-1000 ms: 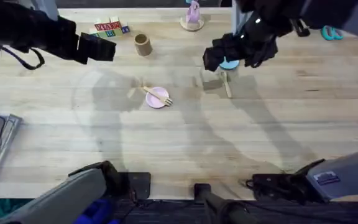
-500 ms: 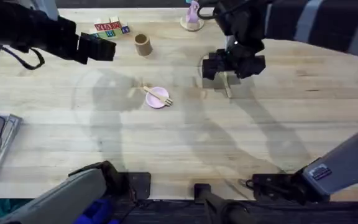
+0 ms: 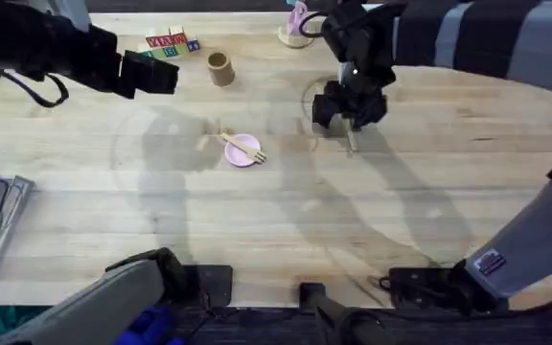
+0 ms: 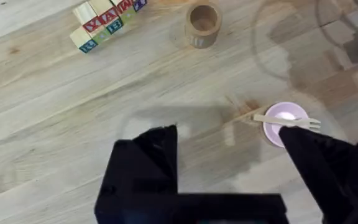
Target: Pick up a utensil and set it on the pink plate, then put the other utensil in the container.
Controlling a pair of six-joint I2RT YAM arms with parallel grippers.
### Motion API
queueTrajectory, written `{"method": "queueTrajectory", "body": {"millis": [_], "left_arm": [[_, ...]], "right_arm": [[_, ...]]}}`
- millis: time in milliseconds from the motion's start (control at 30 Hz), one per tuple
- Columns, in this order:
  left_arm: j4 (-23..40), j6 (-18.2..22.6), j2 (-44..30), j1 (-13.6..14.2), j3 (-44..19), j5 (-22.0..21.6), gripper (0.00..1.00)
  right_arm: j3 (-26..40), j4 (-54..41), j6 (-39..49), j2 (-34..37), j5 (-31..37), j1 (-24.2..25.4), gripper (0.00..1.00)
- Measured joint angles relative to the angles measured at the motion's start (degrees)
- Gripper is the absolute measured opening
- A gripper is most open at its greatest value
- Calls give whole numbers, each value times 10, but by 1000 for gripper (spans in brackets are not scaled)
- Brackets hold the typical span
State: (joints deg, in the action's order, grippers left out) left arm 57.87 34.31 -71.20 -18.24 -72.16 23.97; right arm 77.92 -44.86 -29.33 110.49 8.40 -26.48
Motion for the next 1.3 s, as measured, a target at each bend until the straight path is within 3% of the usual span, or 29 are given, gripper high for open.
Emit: {"method": "queueTrajectory", "body": {"millis": [167,300,333,367,800,933,1133,1300], "left_arm": [[0,0,0,0,0,-2,993],[0,0,0,0,0,-7,992],[0,0,0,0,0,-9,993],[0,0,0,0,0,-10,993],[-9,0,0,0,0,-11,993],[-29,7,0,0,0,-28,991],[-53,52,-5,-6,0,-29,990],[-56,104,-51,-42,-2,-1,991]], "right_arm": [[2,0,-3,1,-5,-4,341],[2,-2,-3,2,-2,-4,232],[2,-3,-3,2,4,-4,67],[3,-2,-3,1,6,-4,47],[5,-9,-3,2,8,-4,32],[21,-68,-2,10,8,-3,31],[56,-143,5,33,7,-3,32],[108,-175,35,49,5,-3,33]]}}
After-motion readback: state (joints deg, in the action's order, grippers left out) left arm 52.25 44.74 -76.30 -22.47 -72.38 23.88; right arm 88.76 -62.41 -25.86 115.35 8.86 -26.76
